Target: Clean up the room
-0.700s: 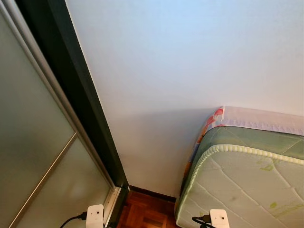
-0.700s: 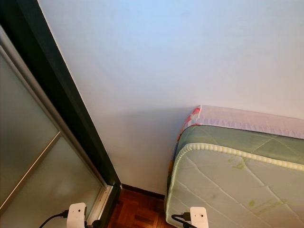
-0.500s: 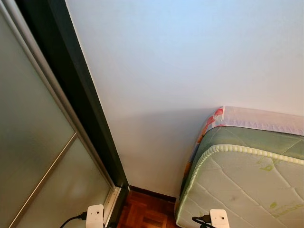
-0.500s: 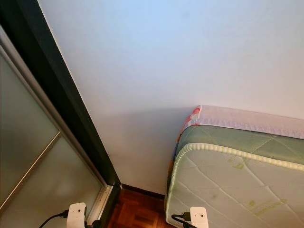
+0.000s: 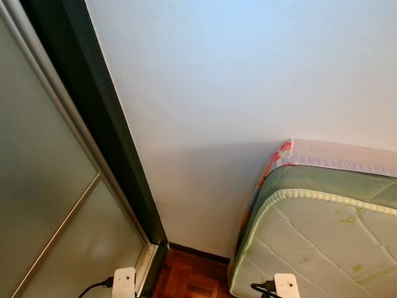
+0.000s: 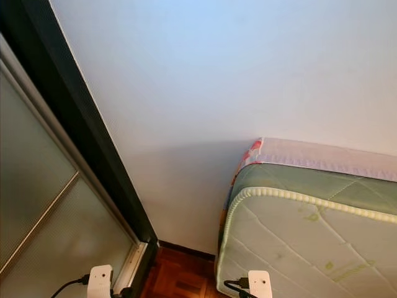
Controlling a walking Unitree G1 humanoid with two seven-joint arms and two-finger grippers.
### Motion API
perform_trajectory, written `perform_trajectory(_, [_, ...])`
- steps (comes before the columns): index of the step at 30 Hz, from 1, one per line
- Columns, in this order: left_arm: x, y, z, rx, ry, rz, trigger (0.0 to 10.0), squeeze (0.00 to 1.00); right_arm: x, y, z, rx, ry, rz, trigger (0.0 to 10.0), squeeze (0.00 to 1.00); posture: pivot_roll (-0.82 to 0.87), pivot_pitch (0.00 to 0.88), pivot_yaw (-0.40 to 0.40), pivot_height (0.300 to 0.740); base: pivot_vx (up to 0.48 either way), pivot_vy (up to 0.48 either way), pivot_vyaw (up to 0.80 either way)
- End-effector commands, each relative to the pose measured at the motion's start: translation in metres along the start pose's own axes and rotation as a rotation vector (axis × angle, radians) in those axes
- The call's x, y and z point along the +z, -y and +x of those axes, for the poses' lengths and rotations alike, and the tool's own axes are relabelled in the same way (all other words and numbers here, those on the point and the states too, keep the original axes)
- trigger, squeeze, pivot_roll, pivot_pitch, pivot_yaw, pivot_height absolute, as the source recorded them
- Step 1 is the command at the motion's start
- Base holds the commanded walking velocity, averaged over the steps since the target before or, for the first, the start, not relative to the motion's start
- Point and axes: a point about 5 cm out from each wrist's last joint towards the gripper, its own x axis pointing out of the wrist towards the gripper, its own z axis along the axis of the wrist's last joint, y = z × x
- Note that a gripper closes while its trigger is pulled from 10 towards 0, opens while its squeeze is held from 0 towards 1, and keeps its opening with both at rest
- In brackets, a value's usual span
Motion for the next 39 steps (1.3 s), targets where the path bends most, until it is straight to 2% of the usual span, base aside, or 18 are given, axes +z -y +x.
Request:
perform_trajectory(1, [0.0248, -0.0403, 0.0003, 0.016, -0.055, 0.086, 10.0, 0.00, 0.0544, 0.0144, 0.0141, 0.080, -0.035, 0.089, 10.0, 0.00, 0.09, 0.000, 0.003, 0.740, 0.000, 0.000, 0.00])
perform_trajectory(31, [0.0250, -0.0403, 0.0003, 0.016, -0.056, 0.088, 10.0, 0.00, 0.0537, 0.0153, 0.0140, 0.076, -0.037, 0.085, 10.0, 0.00, 0.09, 0.000, 0.001, 0.740, 0.000, 0.000, 0.00])
perform_trajectory(32, [0.0252, -0.0403, 0.0004, 0.015, -0.055, 0.091, 10.0, 0.00, 0.0526, 0.0165, 0.0138, 0.071, -0.041, 0.079, 10.0, 0.00, 0.09, 0.000, -0.001, 0.740, 0.000, 0.000, 0.00])
perform_trajectory(33, [0.0316, -0.0396, 0.0013, 0.001, -0.046, 0.149, 10.0, 0.00, 0.0490, 0.0202, 0.0129, 0.056, -0.040, 0.102, 10.0, 0.00, 0.07, 0.000, 0.005, 0.740, 0.000, 0.000, 0.00])
perform_trajectory(39, [0.0342, -0.0394, 0.0017, -0.001, -0.043, 0.169, 10.0, 0.00, 0.0478, 0.0218, 0.0126, 0.049, -0.039, 0.112, 10.0, 0.00, 0.07, 0.000, 0.004, 0.740, 0.000, 0.000, 0.00])
